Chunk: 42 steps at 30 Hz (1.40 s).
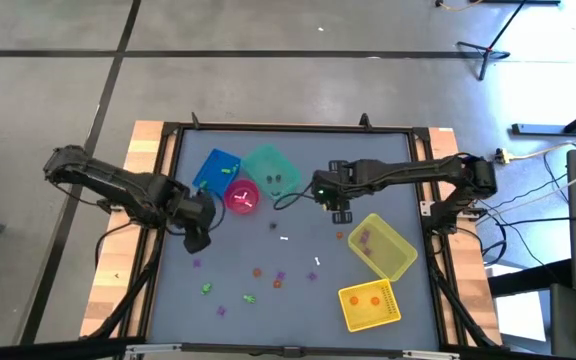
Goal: Sort Halloween decoration
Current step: Put the purple spider toy into the yellow bin
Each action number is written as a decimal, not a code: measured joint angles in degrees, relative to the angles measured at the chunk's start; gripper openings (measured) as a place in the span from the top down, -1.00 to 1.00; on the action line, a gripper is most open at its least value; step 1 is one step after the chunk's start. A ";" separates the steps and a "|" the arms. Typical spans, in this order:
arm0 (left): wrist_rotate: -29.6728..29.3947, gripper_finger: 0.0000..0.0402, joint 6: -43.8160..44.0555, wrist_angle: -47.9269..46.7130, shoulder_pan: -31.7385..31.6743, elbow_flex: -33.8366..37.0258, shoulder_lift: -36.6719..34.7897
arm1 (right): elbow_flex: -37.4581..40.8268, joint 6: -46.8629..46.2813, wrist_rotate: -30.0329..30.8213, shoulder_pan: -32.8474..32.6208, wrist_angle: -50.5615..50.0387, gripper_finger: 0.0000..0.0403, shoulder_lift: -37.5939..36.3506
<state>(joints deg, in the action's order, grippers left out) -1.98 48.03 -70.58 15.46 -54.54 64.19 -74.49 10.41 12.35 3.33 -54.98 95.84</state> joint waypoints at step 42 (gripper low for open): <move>6.12 0.05 8.90 27.32 20.57 17.61 15.77 | 18.46 -4.63 -5.56 0.07 15.15 0.11 -8.79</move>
<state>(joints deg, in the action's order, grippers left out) 4.14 56.93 -43.26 36.03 -36.93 79.96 -56.03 5.78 6.79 3.40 -39.83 87.05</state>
